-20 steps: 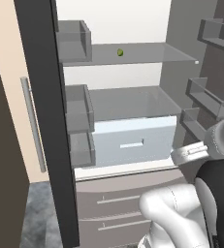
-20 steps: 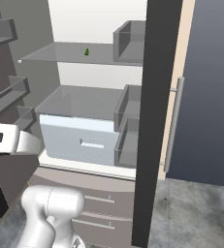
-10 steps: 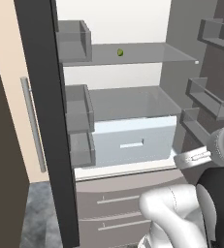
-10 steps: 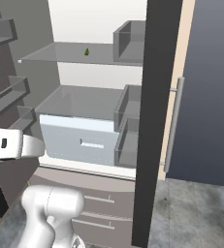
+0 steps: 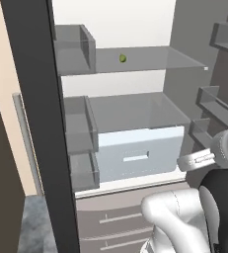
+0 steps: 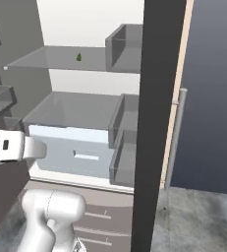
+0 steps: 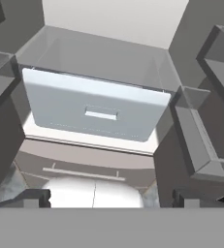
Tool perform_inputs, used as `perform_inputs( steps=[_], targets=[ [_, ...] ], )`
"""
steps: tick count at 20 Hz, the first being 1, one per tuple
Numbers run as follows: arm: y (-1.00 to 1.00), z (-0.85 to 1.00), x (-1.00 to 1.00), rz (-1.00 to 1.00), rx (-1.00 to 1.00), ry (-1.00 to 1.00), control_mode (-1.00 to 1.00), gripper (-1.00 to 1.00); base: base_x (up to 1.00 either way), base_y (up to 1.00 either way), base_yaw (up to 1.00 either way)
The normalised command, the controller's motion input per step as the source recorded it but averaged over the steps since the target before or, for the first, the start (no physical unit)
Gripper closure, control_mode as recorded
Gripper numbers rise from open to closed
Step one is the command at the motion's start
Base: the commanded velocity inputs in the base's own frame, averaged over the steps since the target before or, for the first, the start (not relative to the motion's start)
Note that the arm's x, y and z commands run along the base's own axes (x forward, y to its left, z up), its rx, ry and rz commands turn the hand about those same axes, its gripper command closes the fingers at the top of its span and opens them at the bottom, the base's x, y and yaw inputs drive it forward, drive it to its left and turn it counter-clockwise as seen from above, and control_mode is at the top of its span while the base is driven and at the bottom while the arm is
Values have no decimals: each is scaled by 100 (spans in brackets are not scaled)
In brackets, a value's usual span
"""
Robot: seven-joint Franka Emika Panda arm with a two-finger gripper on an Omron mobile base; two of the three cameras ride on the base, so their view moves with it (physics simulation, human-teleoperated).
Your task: There is a bowl on the dining counter. Grab a lemon wedge from the fridge and place it in the bowl. Then get the liquor bottle and glass cup from the cabinet and place them next to the bowl.
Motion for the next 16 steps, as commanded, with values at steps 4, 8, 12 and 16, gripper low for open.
perform_inputs(
  steps=[4,8,12,16],
  targets=[
    [0,0,0,0,0,0,100,-100,52,44,-30],
    [0,0,0,0,0,0,100,-100,44,42,-30],
    [0,0,0,0,0,0,100,-100,53,-5,0],
    [0,0,0,0,0,0,100,-100,71,-10,20]
  ],
)
